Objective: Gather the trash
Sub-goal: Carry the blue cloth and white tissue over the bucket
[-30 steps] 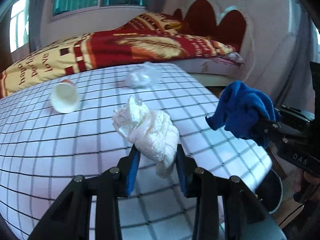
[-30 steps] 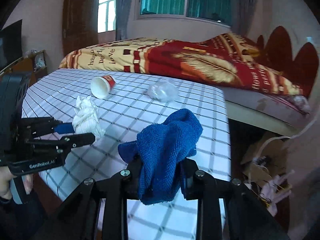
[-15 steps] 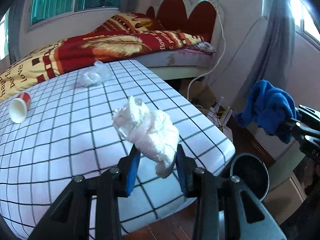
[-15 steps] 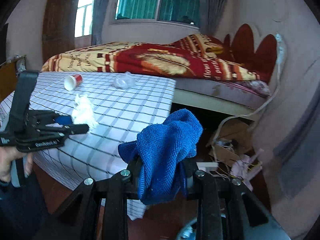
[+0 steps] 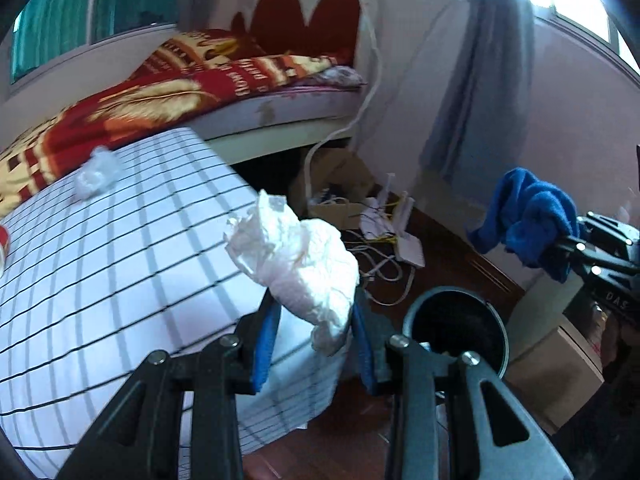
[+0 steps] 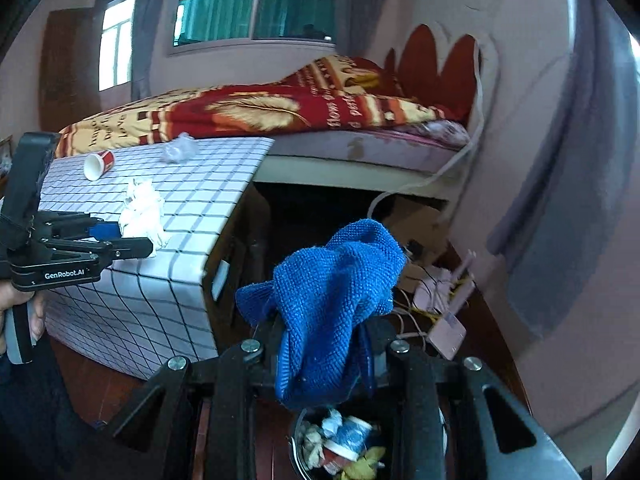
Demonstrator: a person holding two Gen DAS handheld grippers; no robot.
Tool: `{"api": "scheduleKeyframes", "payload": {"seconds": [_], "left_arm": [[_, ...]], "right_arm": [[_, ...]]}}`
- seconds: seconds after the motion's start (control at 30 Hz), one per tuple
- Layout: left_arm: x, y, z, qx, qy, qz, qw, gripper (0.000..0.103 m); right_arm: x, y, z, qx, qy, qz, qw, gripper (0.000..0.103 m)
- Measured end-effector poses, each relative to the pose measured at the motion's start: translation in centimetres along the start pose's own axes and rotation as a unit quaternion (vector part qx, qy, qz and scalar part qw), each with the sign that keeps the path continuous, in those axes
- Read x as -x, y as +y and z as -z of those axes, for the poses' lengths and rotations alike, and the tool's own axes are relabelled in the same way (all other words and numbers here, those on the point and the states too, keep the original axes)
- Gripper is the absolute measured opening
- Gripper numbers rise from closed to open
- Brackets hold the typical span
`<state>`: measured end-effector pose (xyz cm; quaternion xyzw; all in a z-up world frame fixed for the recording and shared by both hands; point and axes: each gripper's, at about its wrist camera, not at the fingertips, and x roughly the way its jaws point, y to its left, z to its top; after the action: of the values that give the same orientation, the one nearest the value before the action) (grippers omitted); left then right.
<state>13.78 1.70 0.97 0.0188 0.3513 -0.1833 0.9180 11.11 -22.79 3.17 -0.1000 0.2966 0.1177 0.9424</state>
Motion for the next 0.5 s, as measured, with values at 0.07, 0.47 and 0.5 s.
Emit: {"api": "scheduleKeyframes", "payload": {"seconds": [0.07,0.47,0.5], "left_arm": [[-0.4,-1.5,0.0,-0.008,0.002,0.01,0.9999,0.037],[-2.6,-9.3,0.7,-0.05,0.024,0.066,0.9963,0.037],[-2.8,-9.7,0.7,-0.053,0.026,0.07,0.9958,0.037]], "right_arm": [[0.4,-1.0,0.9,-0.011,0.004,0.007,1.0,0.029],[1.4,-5.7,4.6,-0.07,0.02,0.033,0.997,0.029],[1.4,-6.0,4.9,-0.073,0.024,0.036,0.996,0.029]]}}
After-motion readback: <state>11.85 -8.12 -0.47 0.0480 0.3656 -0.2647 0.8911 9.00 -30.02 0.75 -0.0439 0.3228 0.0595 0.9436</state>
